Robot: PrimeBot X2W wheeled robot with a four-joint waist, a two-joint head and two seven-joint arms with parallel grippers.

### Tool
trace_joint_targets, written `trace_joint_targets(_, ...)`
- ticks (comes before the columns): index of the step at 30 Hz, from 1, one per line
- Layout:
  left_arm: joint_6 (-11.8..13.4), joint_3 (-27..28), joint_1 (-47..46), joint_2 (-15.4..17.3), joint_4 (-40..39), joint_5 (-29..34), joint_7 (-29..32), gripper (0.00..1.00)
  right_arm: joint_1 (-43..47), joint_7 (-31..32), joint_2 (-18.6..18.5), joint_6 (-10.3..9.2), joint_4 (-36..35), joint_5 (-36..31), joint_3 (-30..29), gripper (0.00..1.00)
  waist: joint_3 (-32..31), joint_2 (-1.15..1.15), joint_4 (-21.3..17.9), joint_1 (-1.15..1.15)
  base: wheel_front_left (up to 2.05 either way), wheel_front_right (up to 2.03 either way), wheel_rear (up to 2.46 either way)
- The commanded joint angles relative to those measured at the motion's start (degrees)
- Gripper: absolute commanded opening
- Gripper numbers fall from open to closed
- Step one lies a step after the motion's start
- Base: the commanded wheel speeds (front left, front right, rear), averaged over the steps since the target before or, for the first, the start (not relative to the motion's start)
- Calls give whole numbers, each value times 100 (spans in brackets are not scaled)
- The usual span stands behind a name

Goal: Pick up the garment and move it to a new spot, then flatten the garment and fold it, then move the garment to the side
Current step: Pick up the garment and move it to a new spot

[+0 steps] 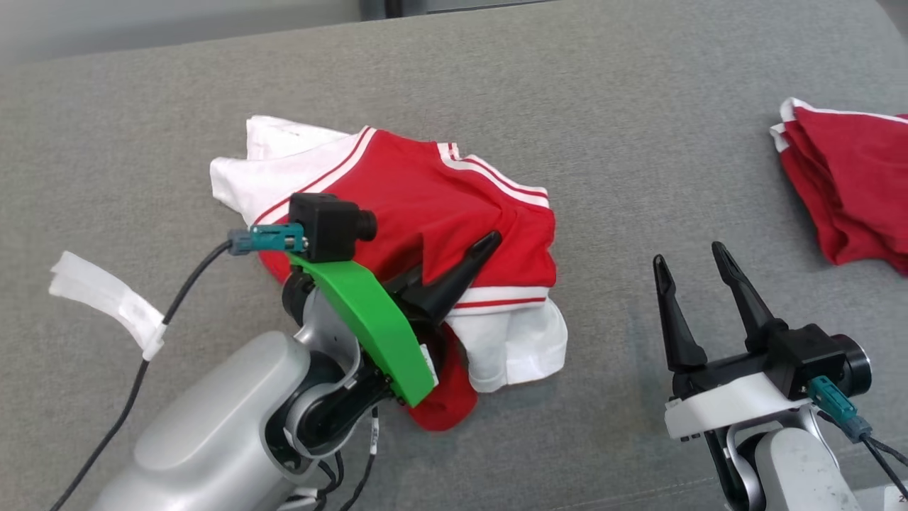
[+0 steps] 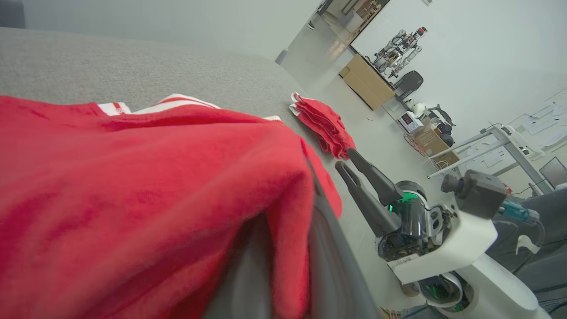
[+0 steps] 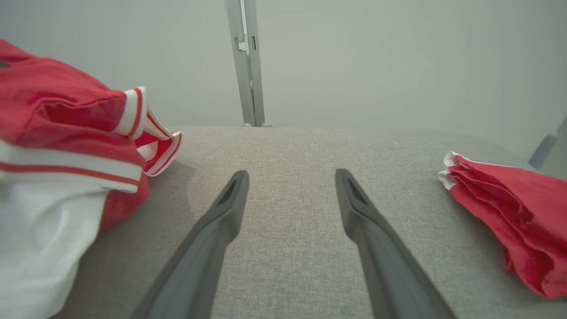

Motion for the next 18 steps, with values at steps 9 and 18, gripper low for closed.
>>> trace_joint_targets(9,273,-324,311,-348,1057,408,-310,4,241,-15,-7,-6,-50,86,77,100,-214,0,-859,0,0,0,0)
trace_joint_targets(18,235,-400,712,-577,1682,578,-946,100,370,-15,-7,-6,-68,19,13,100,-309,0,-888,0,0,0,0)
